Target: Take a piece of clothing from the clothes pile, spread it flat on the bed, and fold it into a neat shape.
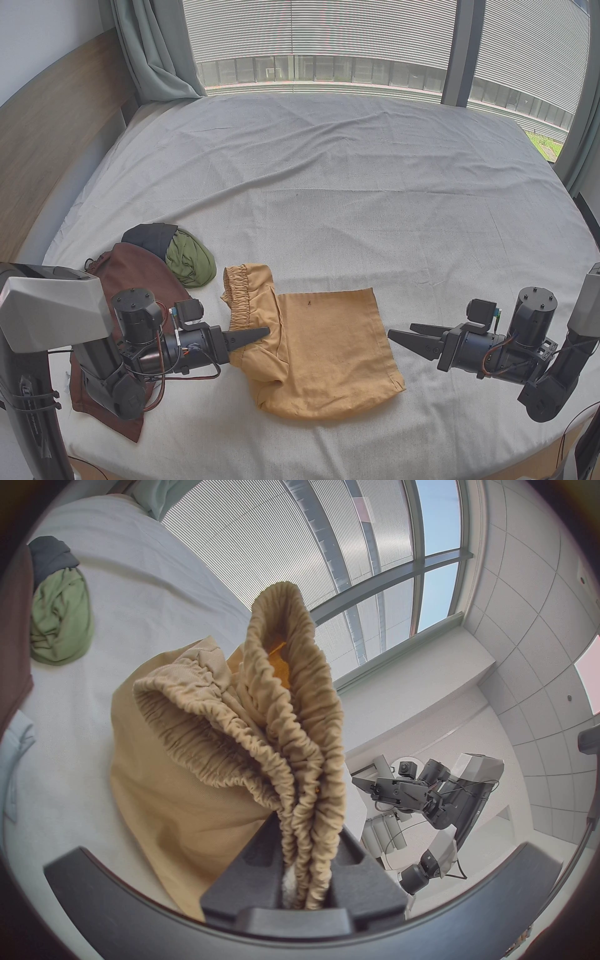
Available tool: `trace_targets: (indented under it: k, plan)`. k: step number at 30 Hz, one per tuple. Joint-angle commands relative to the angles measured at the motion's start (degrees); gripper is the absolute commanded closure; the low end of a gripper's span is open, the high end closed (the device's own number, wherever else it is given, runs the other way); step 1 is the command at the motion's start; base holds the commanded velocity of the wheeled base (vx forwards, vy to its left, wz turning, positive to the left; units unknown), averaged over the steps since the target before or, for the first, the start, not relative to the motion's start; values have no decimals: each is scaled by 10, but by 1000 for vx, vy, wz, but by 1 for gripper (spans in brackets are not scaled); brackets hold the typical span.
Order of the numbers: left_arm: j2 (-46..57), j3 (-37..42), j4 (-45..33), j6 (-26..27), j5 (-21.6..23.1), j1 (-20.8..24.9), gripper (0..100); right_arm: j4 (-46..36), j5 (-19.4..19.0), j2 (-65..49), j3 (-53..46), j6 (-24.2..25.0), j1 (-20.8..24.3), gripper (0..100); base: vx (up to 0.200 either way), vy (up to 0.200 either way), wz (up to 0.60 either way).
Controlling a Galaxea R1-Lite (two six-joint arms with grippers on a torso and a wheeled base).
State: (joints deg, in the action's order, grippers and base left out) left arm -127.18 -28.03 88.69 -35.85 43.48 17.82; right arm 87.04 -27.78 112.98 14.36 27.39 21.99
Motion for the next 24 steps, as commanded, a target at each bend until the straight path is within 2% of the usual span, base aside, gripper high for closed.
trace_targets:
  k: [1,8,21,24]
  plan:
    - [-3,-18,1,-9,-1,23,100,3,0,-1,-1,-1,-1,0,0,0,0]
    - [-9,-43,1,-48,-1,30,100,11,1,-3,-1,-2,-10,0,0,0,0]
    - [-65,-91,1,-52,-2,68,100,12,1,-4,5,-2,-27,0,0,0,0]
    - [-71,-99,2,-71,-2,76,100,12,0,-4,7,-2,-30,0,0,0,0]
